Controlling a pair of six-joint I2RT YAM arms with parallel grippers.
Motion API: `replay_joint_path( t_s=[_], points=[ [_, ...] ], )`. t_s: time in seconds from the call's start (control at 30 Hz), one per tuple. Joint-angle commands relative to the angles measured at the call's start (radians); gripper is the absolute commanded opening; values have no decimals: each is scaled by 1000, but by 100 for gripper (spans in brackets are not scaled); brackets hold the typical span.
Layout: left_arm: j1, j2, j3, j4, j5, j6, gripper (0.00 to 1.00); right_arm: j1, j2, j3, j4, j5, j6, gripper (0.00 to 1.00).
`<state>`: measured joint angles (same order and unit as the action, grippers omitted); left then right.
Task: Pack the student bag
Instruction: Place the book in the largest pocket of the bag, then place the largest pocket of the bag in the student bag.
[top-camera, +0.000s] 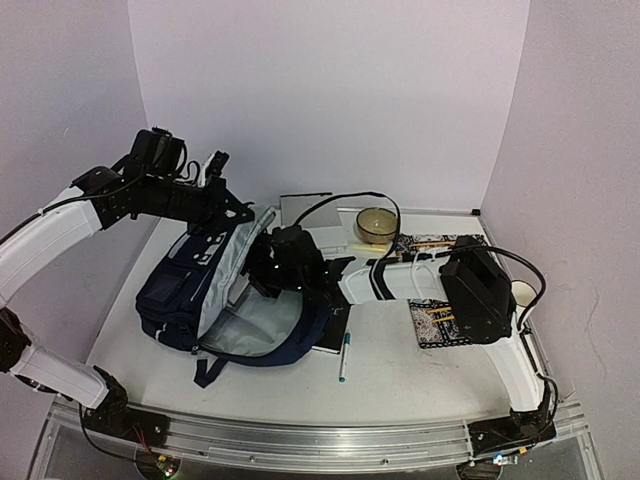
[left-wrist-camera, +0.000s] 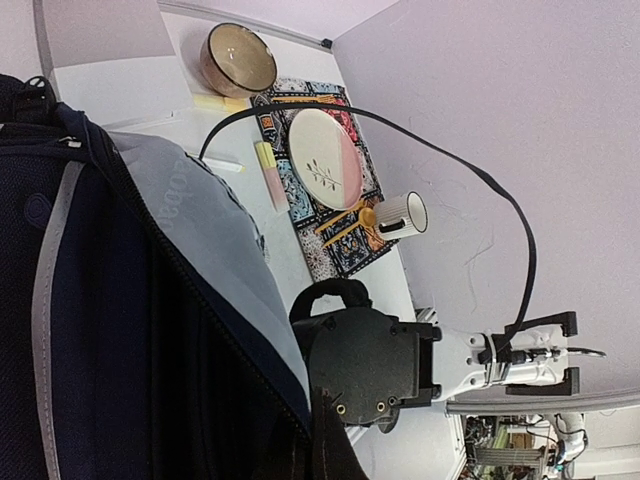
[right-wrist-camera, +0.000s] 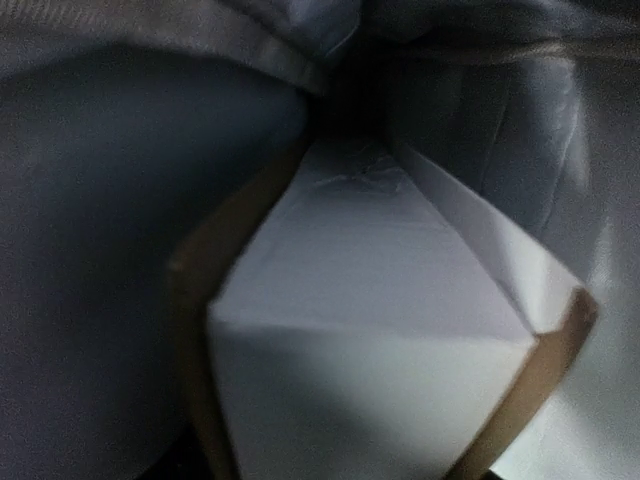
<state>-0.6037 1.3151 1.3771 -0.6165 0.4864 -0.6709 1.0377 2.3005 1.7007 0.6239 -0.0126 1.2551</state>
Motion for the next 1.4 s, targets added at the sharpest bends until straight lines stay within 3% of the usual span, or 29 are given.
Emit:
replay_joint_path(
  t_s=[0.0,0.43,0.7,0.93,1.2,1.37],
  points=[
    [-2,-69,3,113,-76,52,0,18,-38,43,-51,-18,-82,60],
    [26,-63,26,-11,-287,186,0,28,-165,-9,-230,-94,-202,77],
    [45,-86,33,-119,-421,283,0,29,-292,-63,-366,-27,-333,84],
    [50,-99,5,-183,-470,356,0,4,-429,-211,-412,68,-423,89],
    [50,-64,-46,-250,-481,399,0,-103,-552,-419,-412,59,-432,91],
    [50,-5,-65,-318,-584,403,0,-152,-554,-490,-412,35,-423,91]
  ],
)
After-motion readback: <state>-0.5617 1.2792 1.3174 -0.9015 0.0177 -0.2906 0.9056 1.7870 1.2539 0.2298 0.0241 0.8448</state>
